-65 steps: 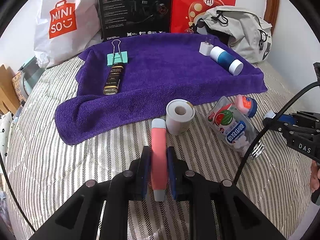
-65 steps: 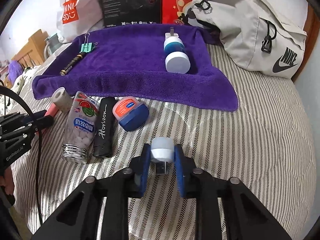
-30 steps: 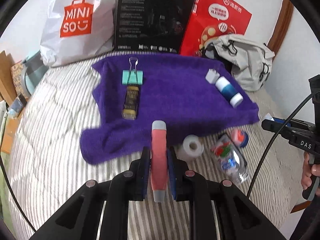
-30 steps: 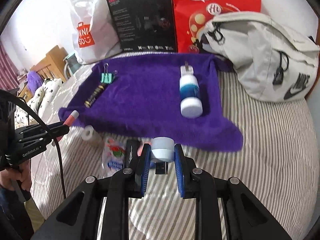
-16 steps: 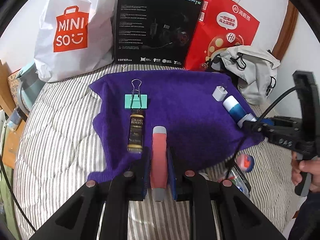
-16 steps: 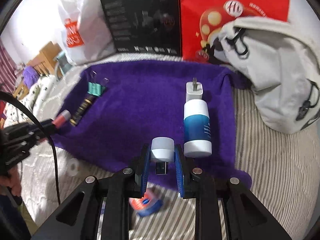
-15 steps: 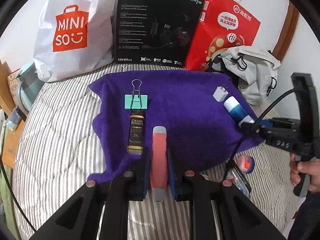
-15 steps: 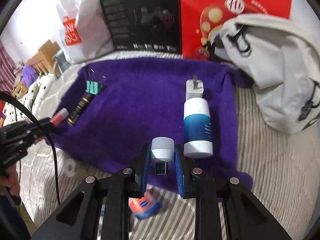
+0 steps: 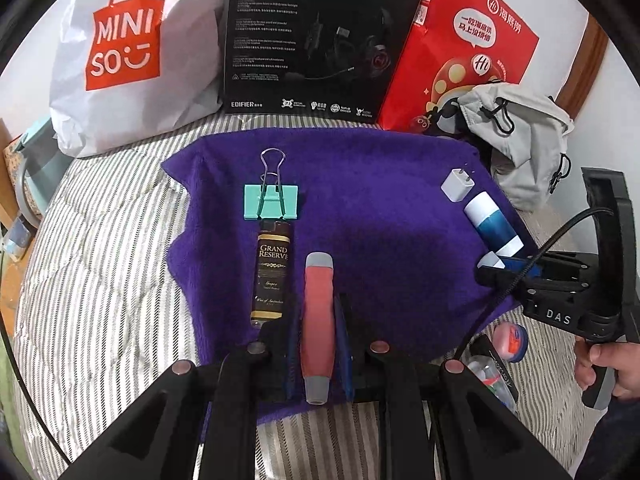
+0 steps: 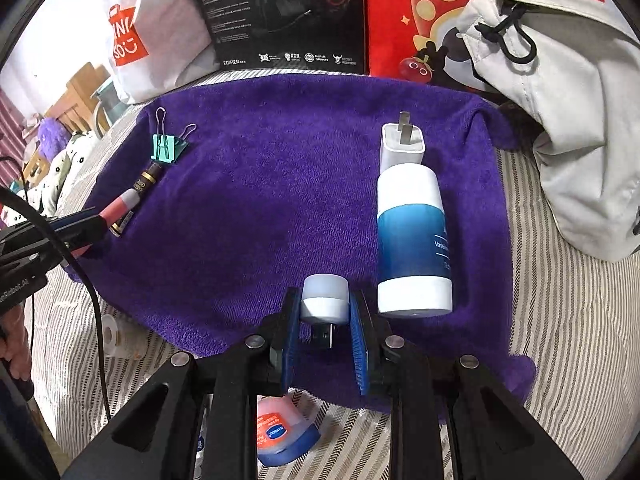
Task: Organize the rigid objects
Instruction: 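Carry the pink tube and white USB light onto the towel and release both, then grasp the white tape roll with the left gripper while the right gripper approaches the Vaseline tin, then hold the tape roll with the left gripper while the right gripper grasps the Vaseline tin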
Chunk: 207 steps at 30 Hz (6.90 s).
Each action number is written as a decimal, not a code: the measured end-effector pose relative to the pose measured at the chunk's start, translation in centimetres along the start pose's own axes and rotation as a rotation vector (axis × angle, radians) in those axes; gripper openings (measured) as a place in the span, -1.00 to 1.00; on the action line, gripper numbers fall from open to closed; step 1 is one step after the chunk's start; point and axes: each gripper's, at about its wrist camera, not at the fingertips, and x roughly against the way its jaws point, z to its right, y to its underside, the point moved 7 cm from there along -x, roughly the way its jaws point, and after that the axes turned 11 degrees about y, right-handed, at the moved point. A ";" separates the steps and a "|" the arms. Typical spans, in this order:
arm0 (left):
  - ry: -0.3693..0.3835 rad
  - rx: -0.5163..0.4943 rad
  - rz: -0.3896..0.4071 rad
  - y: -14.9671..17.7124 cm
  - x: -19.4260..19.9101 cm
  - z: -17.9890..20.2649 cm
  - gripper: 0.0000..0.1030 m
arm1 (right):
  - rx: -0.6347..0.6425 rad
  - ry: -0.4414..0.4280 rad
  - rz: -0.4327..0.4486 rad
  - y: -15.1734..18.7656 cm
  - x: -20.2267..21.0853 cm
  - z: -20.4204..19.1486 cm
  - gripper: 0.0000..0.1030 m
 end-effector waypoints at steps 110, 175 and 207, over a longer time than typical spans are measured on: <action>0.055 -0.066 0.001 7.4 -1.5 6.5 -0.44 | -0.108 0.030 -0.023 14.0 7.7 2.0 -0.01; 0.037 -0.064 -0.035 8.4 -0.4 5.7 -0.43 | 0.225 -0.024 0.140 6.3 2.7 -2.0 -0.19; 0.075 -0.038 -0.009 8.5 -0.1 5.2 -0.44 | 0.127 0.019 0.059 10.4 4.8 -0.9 -0.29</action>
